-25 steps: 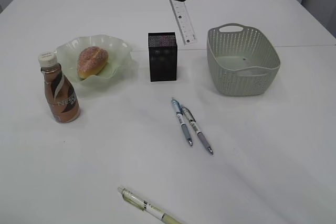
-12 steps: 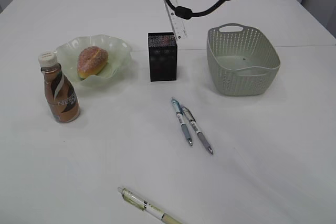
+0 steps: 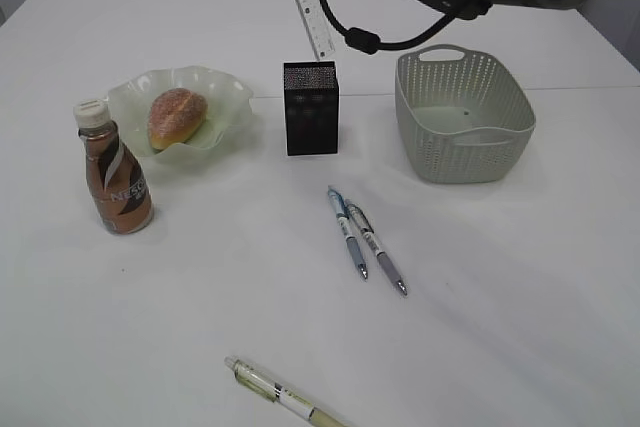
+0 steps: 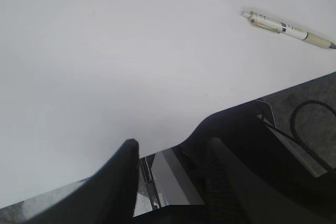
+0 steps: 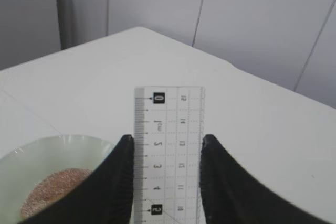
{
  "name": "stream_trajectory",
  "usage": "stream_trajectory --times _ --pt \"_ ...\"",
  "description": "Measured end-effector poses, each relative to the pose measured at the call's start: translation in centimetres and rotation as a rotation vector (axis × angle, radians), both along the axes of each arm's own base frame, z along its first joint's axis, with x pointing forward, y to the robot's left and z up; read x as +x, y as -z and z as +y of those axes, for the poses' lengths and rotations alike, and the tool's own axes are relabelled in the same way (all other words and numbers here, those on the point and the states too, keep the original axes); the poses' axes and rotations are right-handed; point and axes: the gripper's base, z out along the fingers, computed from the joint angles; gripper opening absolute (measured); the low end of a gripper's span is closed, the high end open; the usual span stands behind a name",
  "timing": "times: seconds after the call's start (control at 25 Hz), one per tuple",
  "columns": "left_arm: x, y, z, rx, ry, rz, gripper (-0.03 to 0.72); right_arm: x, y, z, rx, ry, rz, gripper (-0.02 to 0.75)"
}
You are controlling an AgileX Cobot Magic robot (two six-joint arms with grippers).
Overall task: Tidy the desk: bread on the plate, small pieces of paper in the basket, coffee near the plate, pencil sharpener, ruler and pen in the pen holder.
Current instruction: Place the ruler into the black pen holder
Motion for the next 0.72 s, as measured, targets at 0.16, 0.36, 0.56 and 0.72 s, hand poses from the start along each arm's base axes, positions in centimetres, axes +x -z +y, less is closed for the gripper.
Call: stream_trajectory --times 0.16,0.36,0.56,0.72 --pt "0.0 0.0 0.0 0.000 0.000 0.000 0.307 0.8 0.3 -1.1 0.068 -0.044 -0.037 0.291" --pt "0.0 0.0 0.0 0.000 0.000 0.000 0.307 2.1 1.8 -2.2 0.183 -0.084 -0.053 0.291" --pt "0.0 0.0 0.0 0.000 0.000 0.000 0.307 2.8 4.4 -1.9 0.192 -0.090 -0.030 0.291" --pt "0.0 0.0 0.0 0.000 0.000 0.000 0.307 3.2 5.2 -1.9 0.216 -0.079 -0.062 0.291"
